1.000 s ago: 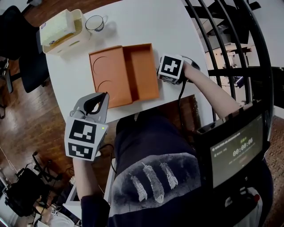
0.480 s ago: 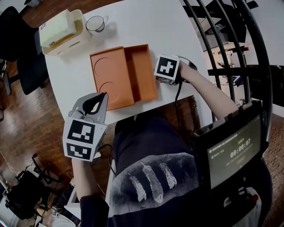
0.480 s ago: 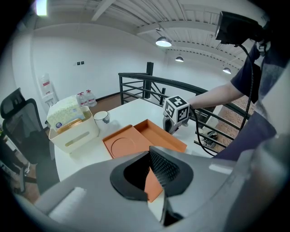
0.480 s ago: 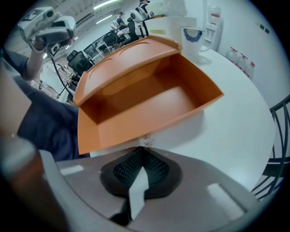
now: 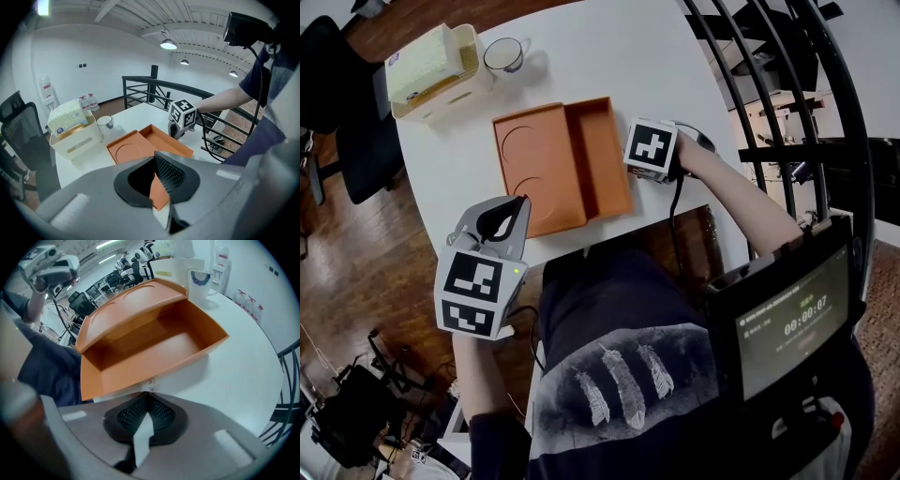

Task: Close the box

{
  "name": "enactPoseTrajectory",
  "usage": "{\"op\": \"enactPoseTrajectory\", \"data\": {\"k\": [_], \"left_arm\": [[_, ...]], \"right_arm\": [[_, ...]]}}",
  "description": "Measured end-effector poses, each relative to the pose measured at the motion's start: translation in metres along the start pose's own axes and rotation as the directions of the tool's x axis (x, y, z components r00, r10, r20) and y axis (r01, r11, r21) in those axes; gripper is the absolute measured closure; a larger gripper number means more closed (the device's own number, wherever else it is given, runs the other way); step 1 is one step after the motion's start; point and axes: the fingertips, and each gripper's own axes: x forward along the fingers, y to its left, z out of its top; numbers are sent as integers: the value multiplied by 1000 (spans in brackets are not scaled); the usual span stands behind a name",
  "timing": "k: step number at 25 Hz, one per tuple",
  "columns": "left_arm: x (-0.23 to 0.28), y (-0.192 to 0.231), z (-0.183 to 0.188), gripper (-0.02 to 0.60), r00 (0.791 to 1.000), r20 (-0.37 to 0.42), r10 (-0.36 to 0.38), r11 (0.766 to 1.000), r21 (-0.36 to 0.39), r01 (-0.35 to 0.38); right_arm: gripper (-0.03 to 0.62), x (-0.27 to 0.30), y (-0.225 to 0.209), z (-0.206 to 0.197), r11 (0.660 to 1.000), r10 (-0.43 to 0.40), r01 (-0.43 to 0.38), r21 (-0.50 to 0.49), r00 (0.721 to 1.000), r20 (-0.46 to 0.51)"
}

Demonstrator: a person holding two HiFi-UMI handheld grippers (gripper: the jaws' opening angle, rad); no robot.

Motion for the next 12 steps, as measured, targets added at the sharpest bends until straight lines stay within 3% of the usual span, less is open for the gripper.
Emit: {"op": "enactPoseTrajectory", "data": {"k": [12], "left_arm": [[-7,2,-4,568,1000,16,11,1000,-4,-11]], "right_arm": [[589,3,8,3,1000,9,-9,-21,1000,-24]]}}
